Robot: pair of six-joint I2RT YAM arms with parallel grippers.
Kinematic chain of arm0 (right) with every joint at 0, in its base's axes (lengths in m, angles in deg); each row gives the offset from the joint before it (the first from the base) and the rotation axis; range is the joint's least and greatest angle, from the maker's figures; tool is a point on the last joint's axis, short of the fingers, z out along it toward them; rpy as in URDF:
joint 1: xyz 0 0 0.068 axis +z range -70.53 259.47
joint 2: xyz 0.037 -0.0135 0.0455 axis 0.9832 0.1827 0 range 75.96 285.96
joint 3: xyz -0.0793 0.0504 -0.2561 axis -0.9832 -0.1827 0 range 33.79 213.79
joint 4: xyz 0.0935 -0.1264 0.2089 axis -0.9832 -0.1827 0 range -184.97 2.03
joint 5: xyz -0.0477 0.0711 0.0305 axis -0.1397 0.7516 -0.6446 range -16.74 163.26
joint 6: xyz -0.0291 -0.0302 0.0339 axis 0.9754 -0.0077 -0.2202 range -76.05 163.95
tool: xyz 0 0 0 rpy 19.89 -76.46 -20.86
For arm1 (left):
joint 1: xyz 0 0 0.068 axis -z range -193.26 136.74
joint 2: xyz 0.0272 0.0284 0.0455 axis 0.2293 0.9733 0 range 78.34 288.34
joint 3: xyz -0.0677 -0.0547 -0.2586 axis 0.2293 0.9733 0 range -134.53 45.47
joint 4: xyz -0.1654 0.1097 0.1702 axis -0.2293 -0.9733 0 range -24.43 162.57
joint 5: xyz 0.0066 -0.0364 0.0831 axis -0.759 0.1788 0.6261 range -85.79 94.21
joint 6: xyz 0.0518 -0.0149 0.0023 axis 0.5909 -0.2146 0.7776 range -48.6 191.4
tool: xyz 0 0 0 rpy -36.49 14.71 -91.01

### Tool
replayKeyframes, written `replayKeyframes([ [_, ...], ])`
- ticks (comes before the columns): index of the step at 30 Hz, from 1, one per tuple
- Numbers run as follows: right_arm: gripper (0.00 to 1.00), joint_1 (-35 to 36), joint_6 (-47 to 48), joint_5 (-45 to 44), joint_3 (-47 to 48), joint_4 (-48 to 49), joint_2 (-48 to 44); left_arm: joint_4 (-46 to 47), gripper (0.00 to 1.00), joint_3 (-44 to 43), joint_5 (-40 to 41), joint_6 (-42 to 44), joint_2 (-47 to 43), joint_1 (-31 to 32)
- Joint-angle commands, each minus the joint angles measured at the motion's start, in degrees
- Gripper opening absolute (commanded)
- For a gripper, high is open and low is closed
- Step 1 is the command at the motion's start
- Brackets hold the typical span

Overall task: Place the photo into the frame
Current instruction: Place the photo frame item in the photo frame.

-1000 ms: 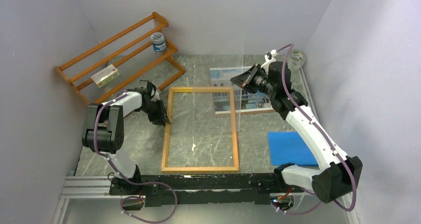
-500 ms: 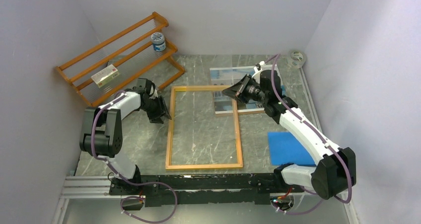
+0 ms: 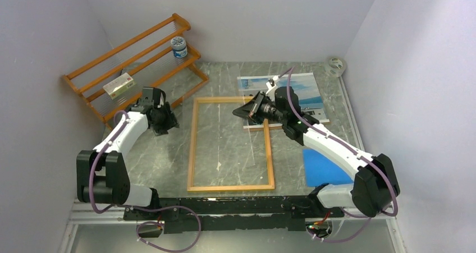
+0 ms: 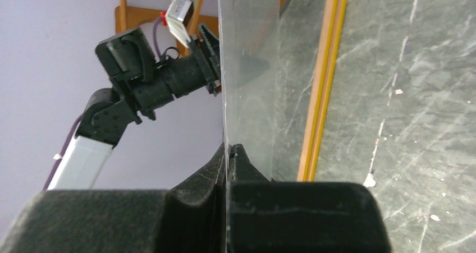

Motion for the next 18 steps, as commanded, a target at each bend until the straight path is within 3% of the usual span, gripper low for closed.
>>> replayKeyframes([
  [1,0.00,0.56,-1.32,-5.13,-4.41,6.94,0.34,0.64,0.60,2.64,-0.59,-2.37,-2.34,-0.52],
  [9,0.00,-0.02,1.68,-9.39,-15.67,16.35,0.24,6.96,0.80,8.24,-13.41,-2.49,-1.67,-0.62],
  [18,0.00,-3.44,4.65,-8.27,-23.75,24.88,0.21,10.15,0.81,7.75,-18.83,-3.04,3.29,-0.71],
])
